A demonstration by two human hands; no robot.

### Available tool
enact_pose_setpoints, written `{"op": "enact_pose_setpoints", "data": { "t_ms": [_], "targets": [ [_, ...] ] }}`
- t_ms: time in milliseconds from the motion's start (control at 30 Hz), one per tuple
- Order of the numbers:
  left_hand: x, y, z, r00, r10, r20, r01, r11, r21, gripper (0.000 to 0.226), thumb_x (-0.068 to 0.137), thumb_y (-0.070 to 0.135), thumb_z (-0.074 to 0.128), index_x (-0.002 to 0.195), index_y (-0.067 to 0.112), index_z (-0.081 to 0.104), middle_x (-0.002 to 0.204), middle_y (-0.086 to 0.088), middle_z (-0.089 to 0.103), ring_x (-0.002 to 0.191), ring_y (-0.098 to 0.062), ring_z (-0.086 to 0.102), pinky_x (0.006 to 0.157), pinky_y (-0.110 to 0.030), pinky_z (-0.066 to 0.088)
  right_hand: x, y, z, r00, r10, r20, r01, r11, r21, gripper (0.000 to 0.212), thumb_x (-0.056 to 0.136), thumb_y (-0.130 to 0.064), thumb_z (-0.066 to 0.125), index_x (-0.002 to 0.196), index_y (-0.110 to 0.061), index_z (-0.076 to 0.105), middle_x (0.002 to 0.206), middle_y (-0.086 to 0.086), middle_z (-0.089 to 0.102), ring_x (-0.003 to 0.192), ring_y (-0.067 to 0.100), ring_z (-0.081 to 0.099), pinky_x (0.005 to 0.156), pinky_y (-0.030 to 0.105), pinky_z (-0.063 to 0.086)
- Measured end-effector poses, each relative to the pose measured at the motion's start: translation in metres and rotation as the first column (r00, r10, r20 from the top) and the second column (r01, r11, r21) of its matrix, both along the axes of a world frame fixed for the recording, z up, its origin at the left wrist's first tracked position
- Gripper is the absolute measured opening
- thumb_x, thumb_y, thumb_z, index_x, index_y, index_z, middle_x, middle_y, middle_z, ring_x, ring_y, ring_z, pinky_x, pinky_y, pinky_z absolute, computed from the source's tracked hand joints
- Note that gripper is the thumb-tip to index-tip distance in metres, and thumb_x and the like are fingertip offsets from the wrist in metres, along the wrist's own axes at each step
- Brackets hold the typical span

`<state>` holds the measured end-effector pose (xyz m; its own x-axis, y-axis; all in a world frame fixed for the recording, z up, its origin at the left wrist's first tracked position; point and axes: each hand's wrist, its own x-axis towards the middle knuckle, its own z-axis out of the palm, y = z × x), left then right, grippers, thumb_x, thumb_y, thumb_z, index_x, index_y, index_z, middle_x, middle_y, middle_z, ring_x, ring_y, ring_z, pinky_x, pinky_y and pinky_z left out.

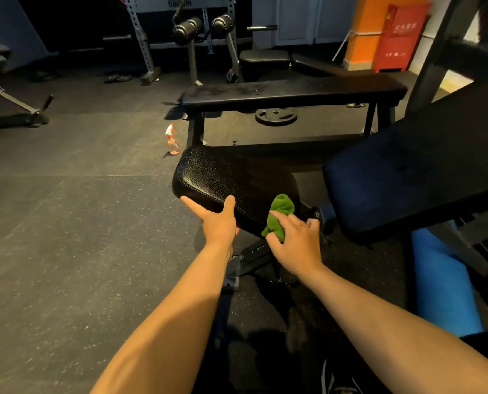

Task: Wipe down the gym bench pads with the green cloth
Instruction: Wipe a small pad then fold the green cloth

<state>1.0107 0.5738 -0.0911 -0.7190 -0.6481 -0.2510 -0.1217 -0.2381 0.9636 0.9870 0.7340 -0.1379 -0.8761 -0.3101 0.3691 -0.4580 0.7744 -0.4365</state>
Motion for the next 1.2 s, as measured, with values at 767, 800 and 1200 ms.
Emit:
{"op": "enact_pose_setpoints", "data": {
  "t_ms": [767,800,1200],
  "targets": [
    [0.011,0.003,0.014,0.999,-0.037,0.003,0.037,0.999,0.010,0.105,0.099,0.028,0.063,0.150,0.051,-0.025,0.159,-0.011,0.030,0.122,-0.027,0.052,0.093,-0.054,0.056,-0.002,0.025,0.007,0.957,-0.047,0.288,0.114,0.968,-0.222,0.040,0.095,-0.027,0.052,0.133,-0.036,0.059,0.100,-0.008,0.047,0.100,0.017,0.053,0.098,0.038,0.042],
    [0.011,0.003,0.013,1.000,-0.029,0.006,0.029,1.000,-0.009,0.104,0.099,0.028,0.063,0.151,0.048,-0.025,0.160,-0.011,0.030,0.122,-0.028,0.052,0.094,-0.052,0.055,-0.004,0.027,0.007,0.948,-0.044,0.315,0.128,0.959,-0.254,0.039,0.095,-0.025,0.052,0.132,-0.034,0.061,0.102,-0.007,0.047,0.103,0.017,0.053,0.099,0.038,0.044],
    [-0.005,-0.013,0.009,0.952,0.124,0.282,0.255,0.195,-0.947,0.080,0.099,0.037,0.056,0.162,0.020,0.009,0.168,-0.012,-0.003,0.154,-0.032,-0.010,0.122,-0.056,-0.002,-0.046,-0.060,0.056,0.930,0.221,0.294,-0.157,0.961,-0.226,0.049,0.098,-0.003,0.049,0.143,-0.023,0.052,0.144,0.006,0.039,0.132,0.026,0.033,0.110,0.025,0.026]
  ]
}}
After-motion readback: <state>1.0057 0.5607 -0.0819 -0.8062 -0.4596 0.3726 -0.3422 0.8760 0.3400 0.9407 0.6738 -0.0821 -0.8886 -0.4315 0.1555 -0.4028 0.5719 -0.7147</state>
